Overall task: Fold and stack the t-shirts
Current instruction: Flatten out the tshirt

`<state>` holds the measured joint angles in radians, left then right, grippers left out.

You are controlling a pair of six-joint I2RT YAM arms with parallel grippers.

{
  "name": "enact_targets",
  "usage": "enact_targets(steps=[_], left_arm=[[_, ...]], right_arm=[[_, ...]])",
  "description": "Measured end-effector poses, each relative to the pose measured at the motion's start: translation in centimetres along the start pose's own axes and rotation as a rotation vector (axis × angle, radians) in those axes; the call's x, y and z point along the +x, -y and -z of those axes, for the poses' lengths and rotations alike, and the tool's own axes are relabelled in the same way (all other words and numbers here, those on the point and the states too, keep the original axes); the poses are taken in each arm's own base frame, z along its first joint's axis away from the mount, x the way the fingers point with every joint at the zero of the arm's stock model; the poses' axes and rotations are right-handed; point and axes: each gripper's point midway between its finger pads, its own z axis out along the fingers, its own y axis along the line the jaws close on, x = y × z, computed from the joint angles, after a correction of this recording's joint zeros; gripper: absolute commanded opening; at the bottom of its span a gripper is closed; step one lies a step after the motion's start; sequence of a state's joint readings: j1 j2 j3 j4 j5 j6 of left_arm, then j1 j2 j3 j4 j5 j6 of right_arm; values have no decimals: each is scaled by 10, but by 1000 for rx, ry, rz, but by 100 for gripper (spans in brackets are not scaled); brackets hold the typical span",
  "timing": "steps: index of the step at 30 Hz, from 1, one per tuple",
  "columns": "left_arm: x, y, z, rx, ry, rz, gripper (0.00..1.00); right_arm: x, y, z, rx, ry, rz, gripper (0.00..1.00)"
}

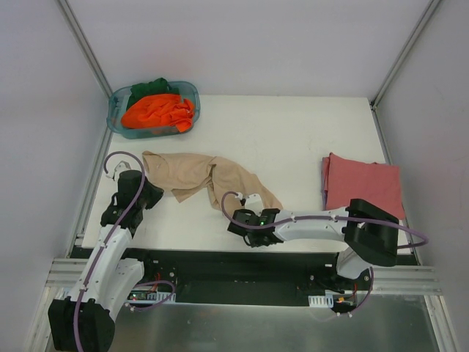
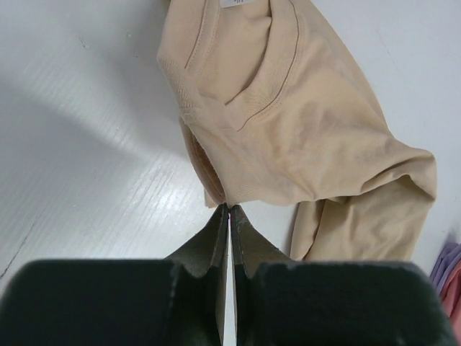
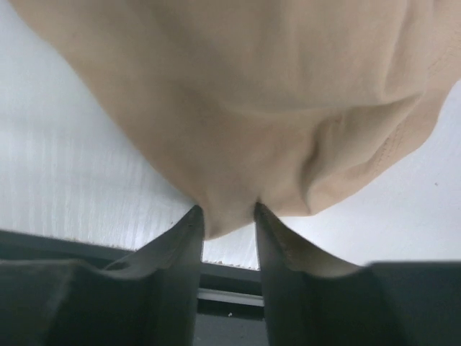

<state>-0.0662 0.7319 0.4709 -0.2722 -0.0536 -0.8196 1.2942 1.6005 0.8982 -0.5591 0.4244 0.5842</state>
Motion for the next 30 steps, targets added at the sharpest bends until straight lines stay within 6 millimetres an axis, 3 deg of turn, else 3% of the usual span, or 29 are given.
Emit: enact_targets(steps=[3,7,10,14,17,20,23,27,28,30], left_arm=[[-1,0,2,-6,-4,0,0],[-16,15,12,14,23,0,0],[-42,43,30,69,74,0,0],[-82,86,62,173,170,0,0],[-115,116,95,246,260,3,0],[-149,142,134,313,369,9,0],[-176,160,173,362,469,6,0],[-204,177,219,419,584,-8,0],[-207,179,228,434,602,-12,8],[-204,178,231,447,604,-27,44]], right_arm=[[-3,7,-2,29,5,-23,1],[-10,35,-1,129,25,-48,1],[-29,66,15,183,82,-82,1],[-83,107,72,163,281,-180,1],[-126,137,134,119,466,-253,1],[-155,164,197,72,627,-294,1],[-168,186,252,29,754,-302,1],[-172,212,300,28,864,-303,1],[-173,217,307,36,879,-300,1],[-171,223,313,51,890,-291,1]])
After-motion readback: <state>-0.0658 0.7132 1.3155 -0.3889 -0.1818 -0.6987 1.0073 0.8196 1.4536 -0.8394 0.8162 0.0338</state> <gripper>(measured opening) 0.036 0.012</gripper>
